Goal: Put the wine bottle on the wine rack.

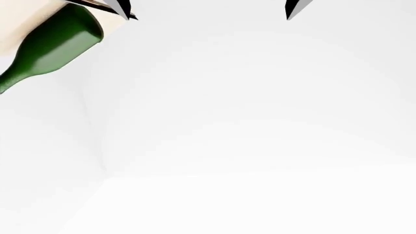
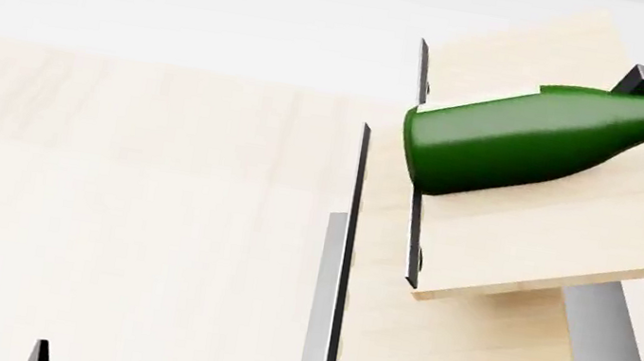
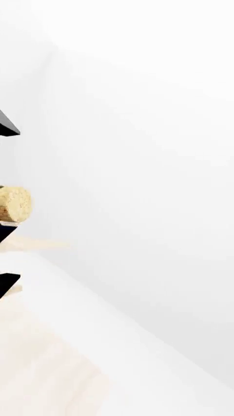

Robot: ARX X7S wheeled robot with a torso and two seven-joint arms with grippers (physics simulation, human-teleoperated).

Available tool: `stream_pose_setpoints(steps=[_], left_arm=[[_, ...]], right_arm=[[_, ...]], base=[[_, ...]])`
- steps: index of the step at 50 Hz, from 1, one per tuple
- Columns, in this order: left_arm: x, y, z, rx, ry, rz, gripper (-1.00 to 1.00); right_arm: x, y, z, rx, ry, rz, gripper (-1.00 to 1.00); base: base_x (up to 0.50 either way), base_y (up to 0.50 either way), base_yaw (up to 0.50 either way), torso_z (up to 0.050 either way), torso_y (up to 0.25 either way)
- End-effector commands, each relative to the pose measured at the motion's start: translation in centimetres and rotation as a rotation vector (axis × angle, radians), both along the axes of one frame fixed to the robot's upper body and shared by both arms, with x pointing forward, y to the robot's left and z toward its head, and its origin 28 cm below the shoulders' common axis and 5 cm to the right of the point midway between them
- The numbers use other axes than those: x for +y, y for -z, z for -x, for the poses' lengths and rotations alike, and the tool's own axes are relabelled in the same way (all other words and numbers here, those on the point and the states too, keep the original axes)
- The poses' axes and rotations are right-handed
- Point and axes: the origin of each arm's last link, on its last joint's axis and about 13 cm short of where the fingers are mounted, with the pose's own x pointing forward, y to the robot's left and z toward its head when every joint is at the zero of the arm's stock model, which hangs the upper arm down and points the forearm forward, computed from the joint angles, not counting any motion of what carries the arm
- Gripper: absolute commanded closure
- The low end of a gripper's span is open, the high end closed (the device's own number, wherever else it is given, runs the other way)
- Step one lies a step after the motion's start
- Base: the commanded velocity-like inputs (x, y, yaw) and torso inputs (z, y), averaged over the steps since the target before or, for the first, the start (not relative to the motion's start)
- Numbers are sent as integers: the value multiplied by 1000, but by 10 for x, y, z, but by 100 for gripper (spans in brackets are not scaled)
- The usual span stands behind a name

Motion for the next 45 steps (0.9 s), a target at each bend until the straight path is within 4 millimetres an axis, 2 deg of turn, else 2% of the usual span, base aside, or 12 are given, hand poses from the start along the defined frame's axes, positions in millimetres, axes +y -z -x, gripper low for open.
stream_pose_setpoints(steps=[1,9,16,20,26,29,32,36,41,45], left_arm=[[-1,0,0,0,1,-3,-100],[0,1,0,0,0,-2,-100],[0,-1,0,-1,-1,-3,-100],[0,-2,0,-1,-2,-3,-100],[0,-2,1,-3,-2,-2,-100],[0,-2,1,-3,-2,-2,-100],[0,-2,1,-4,-3,0,-100],[0,-1,1,-4,-4,0,-100],[-1,-1,2,-3,1,-1,-100],[-1,-2,2,-5,0,0,-100]], right_arm=[[-12,3,26,-27,44,12,-100],[-17,3,41,-52,70,9,-100],[-12,4,51,-120,97,25,-100],[-4,1,61,-156,169,155,-100],[2,-3,71,-205,167,195,-100],[6,-3,75,-196,264,317,-100],[8,-4,78,-222,242,310,-100],[10,-9,85,-247,275,345,-100],[17,-20,98,-294,448,527,-100],[21,-26,107,-380,446,525,-100]], base=[[0,0,0,0,0],[0,0,0,0,0],[0,0,0,0,0],[0,0,0,0,0],[0,0,0,0,0],[0,0,0,0,0],[0,0,0,0,0],[0,0,0,0,0],[0,0,0,0,0],[0,0,0,0,0]])
